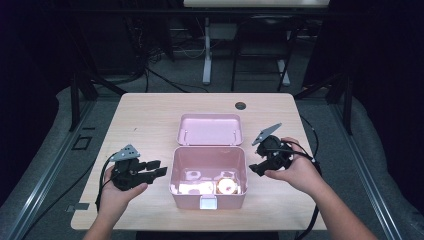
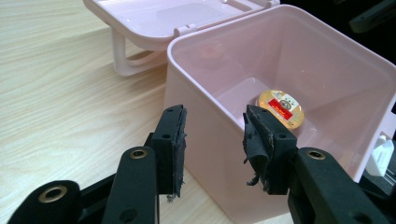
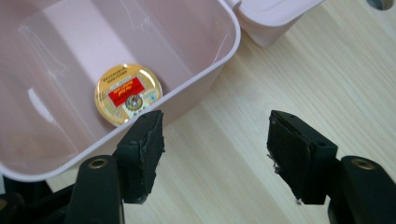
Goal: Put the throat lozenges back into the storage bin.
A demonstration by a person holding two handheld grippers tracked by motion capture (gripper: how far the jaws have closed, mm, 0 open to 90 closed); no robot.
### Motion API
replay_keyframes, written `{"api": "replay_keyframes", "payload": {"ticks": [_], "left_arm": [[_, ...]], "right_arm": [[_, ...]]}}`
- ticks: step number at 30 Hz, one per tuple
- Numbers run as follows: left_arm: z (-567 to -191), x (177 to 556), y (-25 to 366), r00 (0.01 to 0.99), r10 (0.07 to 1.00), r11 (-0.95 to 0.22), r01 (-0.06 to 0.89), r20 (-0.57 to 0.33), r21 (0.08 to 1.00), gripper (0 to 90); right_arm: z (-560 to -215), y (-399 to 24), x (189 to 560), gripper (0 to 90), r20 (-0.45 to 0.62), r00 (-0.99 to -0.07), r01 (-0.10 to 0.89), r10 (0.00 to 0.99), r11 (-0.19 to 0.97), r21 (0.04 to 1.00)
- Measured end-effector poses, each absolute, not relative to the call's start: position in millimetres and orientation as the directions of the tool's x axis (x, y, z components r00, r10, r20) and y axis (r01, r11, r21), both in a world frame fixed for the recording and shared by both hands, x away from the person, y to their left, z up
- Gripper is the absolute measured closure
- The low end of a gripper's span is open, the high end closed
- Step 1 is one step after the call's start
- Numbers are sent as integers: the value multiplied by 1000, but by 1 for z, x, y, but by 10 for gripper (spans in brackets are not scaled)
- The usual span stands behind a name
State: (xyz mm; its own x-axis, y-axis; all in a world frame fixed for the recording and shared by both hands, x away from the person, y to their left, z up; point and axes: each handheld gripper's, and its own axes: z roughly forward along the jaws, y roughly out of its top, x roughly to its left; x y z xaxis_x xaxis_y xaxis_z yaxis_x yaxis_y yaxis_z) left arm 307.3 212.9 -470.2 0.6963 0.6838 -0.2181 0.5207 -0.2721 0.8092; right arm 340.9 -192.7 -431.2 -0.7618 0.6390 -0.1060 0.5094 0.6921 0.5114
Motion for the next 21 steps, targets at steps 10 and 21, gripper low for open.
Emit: {"api": "replay_keyframes", "payload": {"ticks": [10, 21], "left_arm": [[-470, 306, 210, 700, 680, -274, 518, -218, 810, 574], [-469, 305, 208, 699, 682, -254, 504, -216, 826, 560]], "right_arm": [[-441, -200, 332, 437, -81, -681, 495, 728, 539, 681], [-456, -199, 313, 466, -4, -630, 477, 776, 391, 787]]}}
